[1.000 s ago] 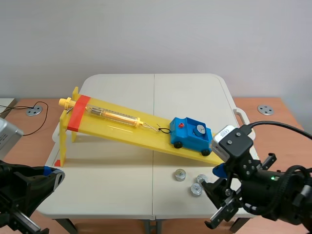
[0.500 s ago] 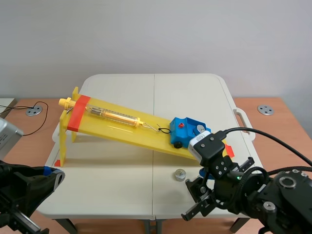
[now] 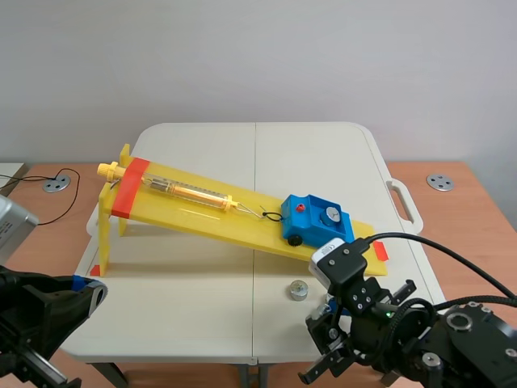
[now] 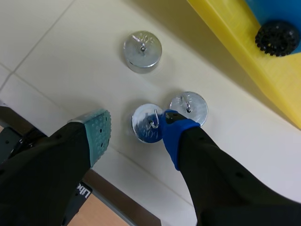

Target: Place the four metal weights on the blue cart on the ramp.

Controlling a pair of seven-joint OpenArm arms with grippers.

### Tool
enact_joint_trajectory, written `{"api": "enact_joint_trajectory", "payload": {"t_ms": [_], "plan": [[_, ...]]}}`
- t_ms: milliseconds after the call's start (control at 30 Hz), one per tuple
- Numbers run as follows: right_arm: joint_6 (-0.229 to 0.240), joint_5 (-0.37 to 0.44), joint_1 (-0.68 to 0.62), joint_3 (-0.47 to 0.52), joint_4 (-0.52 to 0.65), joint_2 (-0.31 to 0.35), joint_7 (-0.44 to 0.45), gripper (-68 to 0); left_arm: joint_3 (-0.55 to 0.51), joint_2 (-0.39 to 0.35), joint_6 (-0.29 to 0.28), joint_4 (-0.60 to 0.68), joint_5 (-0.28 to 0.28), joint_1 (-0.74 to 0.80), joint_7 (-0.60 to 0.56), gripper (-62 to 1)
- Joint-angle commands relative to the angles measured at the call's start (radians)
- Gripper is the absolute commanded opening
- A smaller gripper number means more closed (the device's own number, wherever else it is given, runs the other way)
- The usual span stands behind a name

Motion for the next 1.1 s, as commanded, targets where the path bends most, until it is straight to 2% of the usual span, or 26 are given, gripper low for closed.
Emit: {"api": "enact_joint_trajectory", "payload": {"t_ms": [0, 700, 900, 1067], "plan": [[-0.029, 0.026, 0.089, 0.013, 0.038, -0.011, 0.117, -41.9, -0.008, 0.008, -0.036, 0.068, -0.074, -0.020, -0.096, -57.8], [-0.034, 0.026, 0.090, 0.010, 0.028, -0.007, 0.078, -66.3, -0.008, 0.008, -0.036, 0.068, -0.074, -0.020, -0.095, -57.8], [-0.048, 0.037, 0.088, 0.011, 0.045, 0.002, 0.083, -66.7, -0.008, 0.008, -0.036, 0.068, -0.074, -0.020, -0.095, -57.8], [-0.045, 0.140, 0.061, 0.032, 0.161, 0.046, 0.043, -66.7, -0.008, 0.008, -0.035, 0.068, -0.074, -0.020, -0.095, -57.8]]}}
